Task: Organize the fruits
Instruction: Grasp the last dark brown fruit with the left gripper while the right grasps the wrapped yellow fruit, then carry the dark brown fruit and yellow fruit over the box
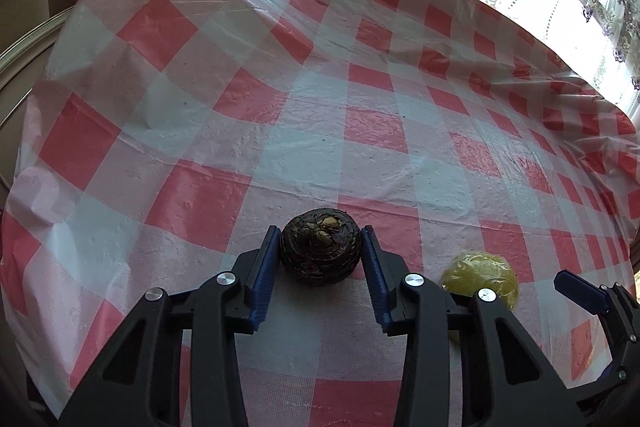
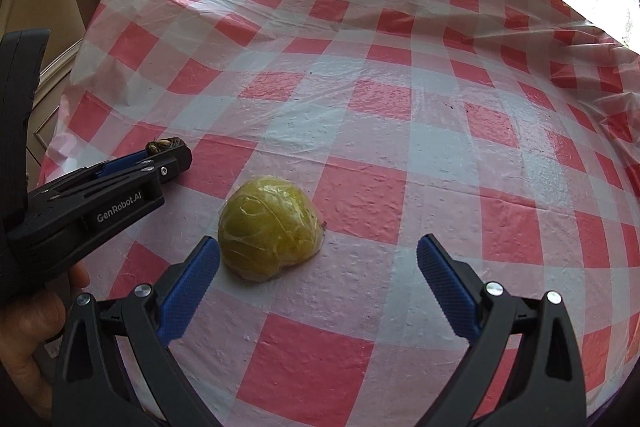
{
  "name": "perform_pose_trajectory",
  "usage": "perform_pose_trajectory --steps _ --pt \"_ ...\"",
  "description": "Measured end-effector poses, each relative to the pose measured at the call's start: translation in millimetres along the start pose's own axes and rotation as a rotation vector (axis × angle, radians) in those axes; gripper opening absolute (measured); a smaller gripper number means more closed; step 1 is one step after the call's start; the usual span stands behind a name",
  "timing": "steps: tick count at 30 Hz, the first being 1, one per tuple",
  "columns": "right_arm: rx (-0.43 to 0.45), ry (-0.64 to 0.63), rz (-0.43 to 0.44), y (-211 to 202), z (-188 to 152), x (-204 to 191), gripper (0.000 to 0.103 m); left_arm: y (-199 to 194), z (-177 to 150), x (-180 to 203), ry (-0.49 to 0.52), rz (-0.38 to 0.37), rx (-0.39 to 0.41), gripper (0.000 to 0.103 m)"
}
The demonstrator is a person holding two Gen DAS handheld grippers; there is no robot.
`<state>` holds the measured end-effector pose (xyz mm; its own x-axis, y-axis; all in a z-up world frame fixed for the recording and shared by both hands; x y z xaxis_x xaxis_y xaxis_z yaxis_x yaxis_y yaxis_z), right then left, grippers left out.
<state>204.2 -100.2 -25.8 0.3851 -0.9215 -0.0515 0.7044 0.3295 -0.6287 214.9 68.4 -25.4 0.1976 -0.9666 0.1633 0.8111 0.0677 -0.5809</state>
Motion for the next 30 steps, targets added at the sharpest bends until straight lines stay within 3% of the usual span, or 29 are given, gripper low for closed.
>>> perform_pose_trajectory --steps 9,11,15,20,30 --pt "-0.026 -0.07 0.004 17 1 -18 0.099 -4 1 -10 -0.034 0.016 0.02 0.039" --pt "-0.049 -0.087 0.0 23 -1 -22 0.09 -4 1 -9 -0.032 0.014 0.02 0.039" --pt "-0.044 -0.079 0.011 25 0 -22 0.089 -4 1 -8 -0.027 0.013 0.02 0.039" --pt "-0.017 -0.099 0.036 20 0 -28 0.063 -5 0 -6 -0.02 0.016 0.023 0.039" --pt "0.003 -0.046 0.044 12 -2 -19 0.061 -12 -1 4 0.024 0.033 0.053 0.039"
Point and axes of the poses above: each gripper's, at about its wrist camera, not at the fingertips, and y roughly the way its jaws point, x to its right, z to its top, the point moved 5 cm from there along y, roughly the way its jaws point, and after that the axes turned 11 degrees about x, right-handed, at the moved point
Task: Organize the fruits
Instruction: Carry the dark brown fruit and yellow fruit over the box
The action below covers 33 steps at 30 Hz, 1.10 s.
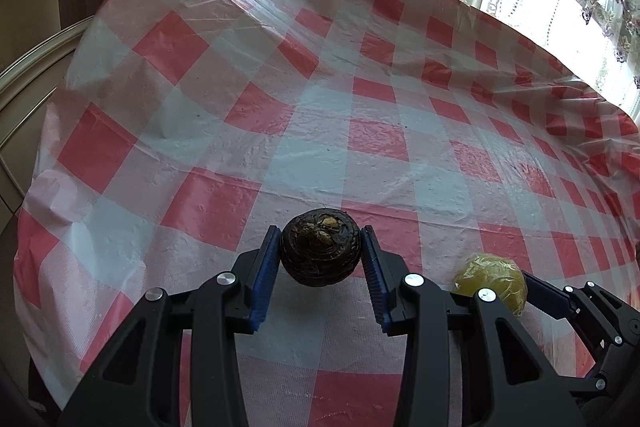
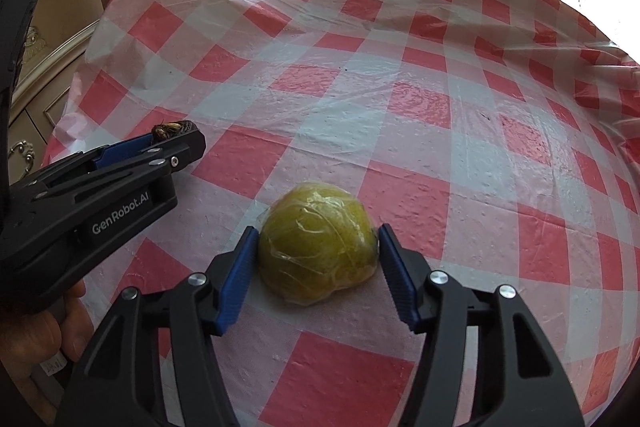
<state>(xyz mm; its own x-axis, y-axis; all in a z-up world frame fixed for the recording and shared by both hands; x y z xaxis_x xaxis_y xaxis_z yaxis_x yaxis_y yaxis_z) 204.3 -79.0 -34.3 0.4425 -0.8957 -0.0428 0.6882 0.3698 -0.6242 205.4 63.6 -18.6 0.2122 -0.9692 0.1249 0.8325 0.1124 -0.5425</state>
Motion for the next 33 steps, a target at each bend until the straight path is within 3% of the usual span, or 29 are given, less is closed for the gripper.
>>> perform_pose_trajectory --steps 18,33 --pt "0.061 0.172 -0.027 -43 -13 51 0.06 -25 -2 39 0.102 -0.007 0.025 0.039" --pt "0.125 0.317 -0.126 -114 -43 118 0.06 -63 -19 104 0.237 -0.096 0.014 0.039"
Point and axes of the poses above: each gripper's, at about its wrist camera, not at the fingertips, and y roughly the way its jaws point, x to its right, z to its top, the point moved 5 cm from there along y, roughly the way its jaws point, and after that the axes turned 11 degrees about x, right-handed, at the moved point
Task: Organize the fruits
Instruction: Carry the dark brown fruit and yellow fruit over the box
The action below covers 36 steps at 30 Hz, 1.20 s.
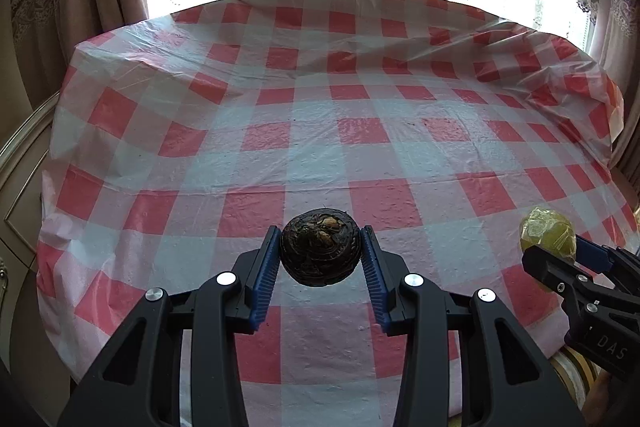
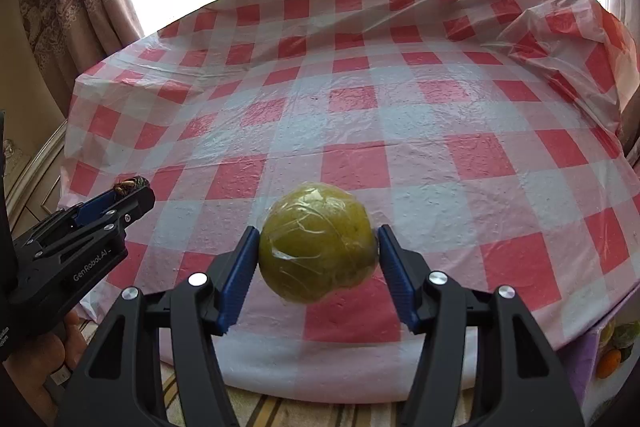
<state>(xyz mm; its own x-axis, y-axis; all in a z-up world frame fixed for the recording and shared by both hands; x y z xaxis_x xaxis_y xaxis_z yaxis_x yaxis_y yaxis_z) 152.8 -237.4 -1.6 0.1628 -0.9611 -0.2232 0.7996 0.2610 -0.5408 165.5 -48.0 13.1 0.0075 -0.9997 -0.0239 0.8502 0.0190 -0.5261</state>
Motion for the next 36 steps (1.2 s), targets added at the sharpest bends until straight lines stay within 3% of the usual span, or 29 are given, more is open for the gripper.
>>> perform_pose_trajectory --steps 12,26,36 --pt "0.03 0.03 -0.09 -77 -19 71 0.06 -24 -10 108 0.122 -0.226 -0.032 0.039" --pt "0.021 0.074 -0.315 -138 -47 179 0.06 -63 -45 242 0.312 -0.5 -0.082 0.039" --pt "0.01 0.056 -0.541 -167 -59 253 0.06 -94 -79 318 0.447 -0.697 -0.115 0.039"
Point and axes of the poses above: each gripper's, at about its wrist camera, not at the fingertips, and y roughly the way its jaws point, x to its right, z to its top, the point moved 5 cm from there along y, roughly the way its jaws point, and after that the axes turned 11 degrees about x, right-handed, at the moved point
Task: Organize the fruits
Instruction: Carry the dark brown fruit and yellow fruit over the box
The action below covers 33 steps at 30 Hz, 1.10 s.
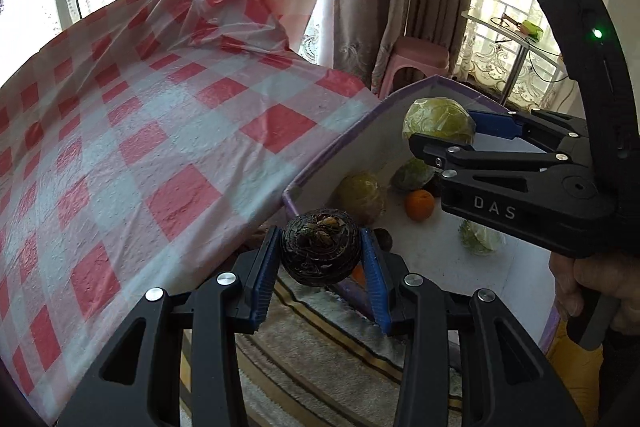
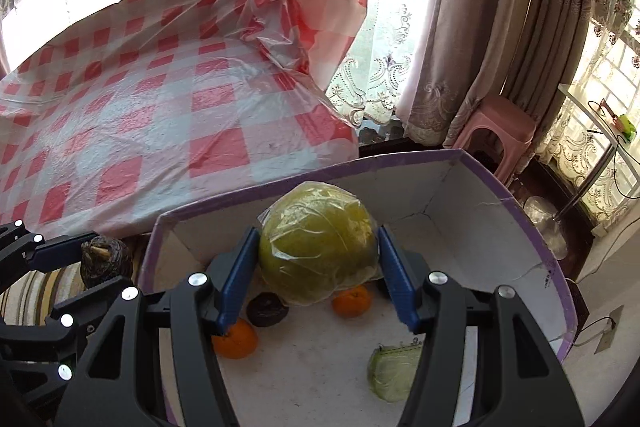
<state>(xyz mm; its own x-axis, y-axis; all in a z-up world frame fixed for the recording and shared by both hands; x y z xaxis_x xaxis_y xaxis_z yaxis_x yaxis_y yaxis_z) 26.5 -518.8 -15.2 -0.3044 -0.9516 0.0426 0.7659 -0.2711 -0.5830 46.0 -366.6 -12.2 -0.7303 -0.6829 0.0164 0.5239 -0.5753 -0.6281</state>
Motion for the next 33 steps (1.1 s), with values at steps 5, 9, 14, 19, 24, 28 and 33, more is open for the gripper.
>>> perform_pose_trajectory --steps 5,9,14,19,24,28,33 --pt "-0.026 -0.019 -0.09 11 -8 27 0.06 19 -3 30 0.046 -0.06 -0.045 0.039" --pt "-0.06 -0.031 -0.132 20 -17 42 0.06 37 -7 49 0.069 -0.106 -0.088 0.039" --pt "-0.088 -0.032 -0.151 28 -22 55 0.06 54 -15 68 0.11 -0.132 -0.132 0.039" --pt "-0.117 -0.051 -0.158 35 -25 58 0.06 64 -18 76 0.145 -0.135 -0.151 0.039" --pt "-0.152 -0.061 -0.153 39 -30 60 0.06 73 -22 78 0.153 -0.144 -0.175 0.039" --pt "-0.178 -0.068 -0.151 42 -34 60 0.06 80 -22 77 0.148 -0.168 -0.187 0.039" --pt "-0.19 -0.059 -0.139 44 -36 61 0.06 81 -20 75 0.096 -0.24 -0.182 0.039"
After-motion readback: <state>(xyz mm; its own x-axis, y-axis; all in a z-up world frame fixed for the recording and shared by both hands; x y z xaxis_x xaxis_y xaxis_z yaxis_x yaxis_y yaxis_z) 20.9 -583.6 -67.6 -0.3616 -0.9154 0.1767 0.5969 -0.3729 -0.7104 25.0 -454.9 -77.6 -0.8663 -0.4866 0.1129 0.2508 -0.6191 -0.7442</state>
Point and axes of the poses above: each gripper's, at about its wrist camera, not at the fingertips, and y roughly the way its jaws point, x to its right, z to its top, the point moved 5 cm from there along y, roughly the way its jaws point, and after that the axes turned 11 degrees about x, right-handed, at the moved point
